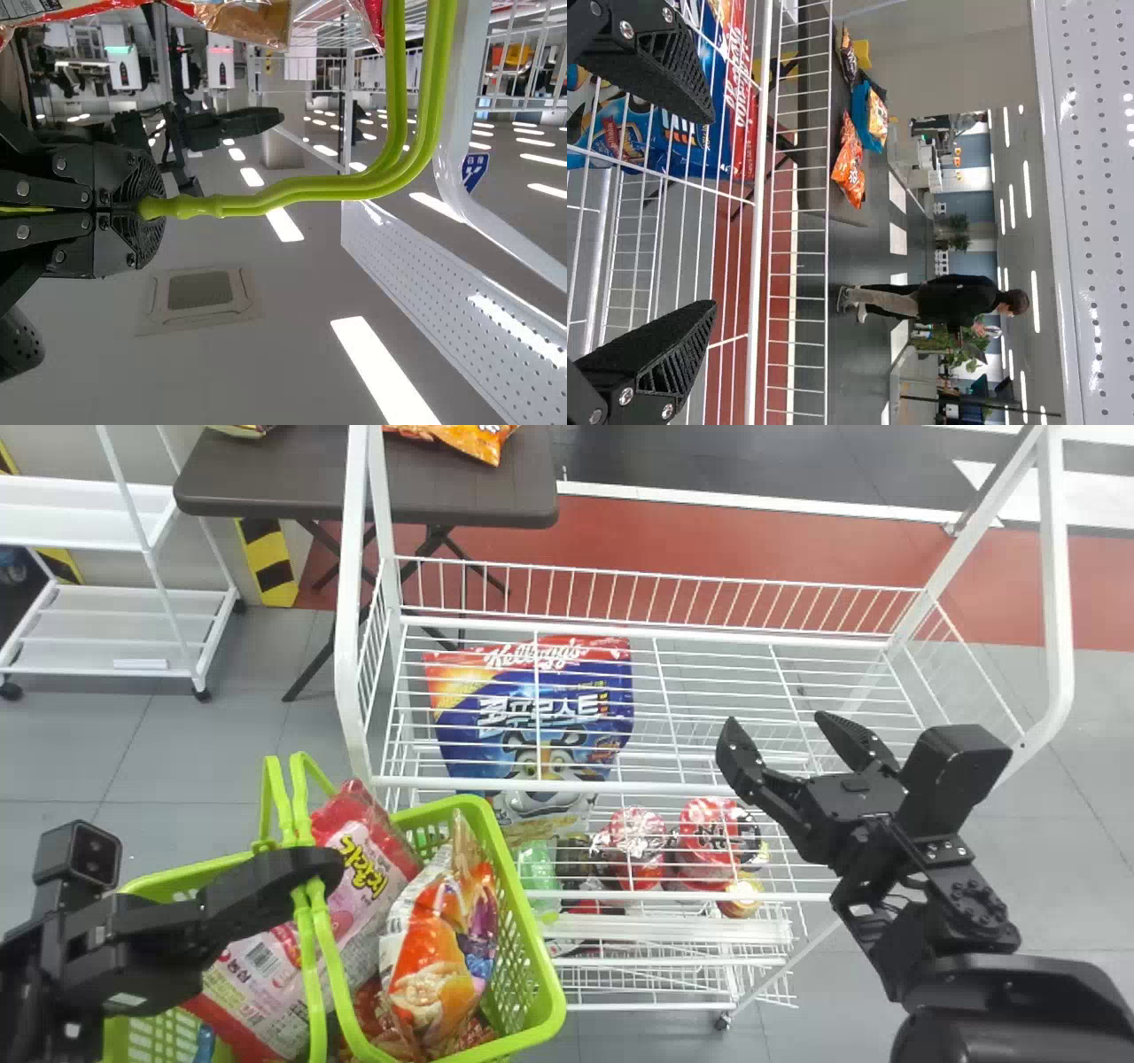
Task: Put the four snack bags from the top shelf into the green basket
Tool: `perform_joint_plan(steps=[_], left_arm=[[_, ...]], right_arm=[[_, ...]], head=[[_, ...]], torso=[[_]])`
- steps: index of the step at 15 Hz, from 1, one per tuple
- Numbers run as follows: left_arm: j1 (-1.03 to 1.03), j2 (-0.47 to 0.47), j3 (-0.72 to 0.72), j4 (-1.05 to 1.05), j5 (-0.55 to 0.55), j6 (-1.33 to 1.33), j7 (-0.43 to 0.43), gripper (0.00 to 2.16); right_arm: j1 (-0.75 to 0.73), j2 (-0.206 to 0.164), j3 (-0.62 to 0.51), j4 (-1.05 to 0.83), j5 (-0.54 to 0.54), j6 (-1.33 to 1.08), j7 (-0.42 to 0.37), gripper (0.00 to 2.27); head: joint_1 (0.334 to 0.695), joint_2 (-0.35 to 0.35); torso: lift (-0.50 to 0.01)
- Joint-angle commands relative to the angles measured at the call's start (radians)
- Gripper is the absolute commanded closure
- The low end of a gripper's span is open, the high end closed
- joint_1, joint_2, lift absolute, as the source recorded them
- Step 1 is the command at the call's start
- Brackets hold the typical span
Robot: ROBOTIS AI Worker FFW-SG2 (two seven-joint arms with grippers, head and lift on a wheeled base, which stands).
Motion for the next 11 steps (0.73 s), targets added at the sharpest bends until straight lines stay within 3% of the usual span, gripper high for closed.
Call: perform_joint_plan(steps=[1, 11], left_arm=[[0.000, 0.000, 0.000, 0.000, 0.000, 0.000, -0.011, 2.15], [0.002, 0.000, 0.000, 0.003, 0.001, -0.003, -0.011, 2.15]], right_arm=[[-0.002, 0.000, 0.000, 0.000, -0.002, 0.004, 0.000, 0.08], [-0.002, 0.002, -0.002, 0.002, -0.007, 0.013, -0.001, 0.08]], head=[[0.695, -0.125], [0.695, -0.125]], torso=[[0.000], [0.000]])
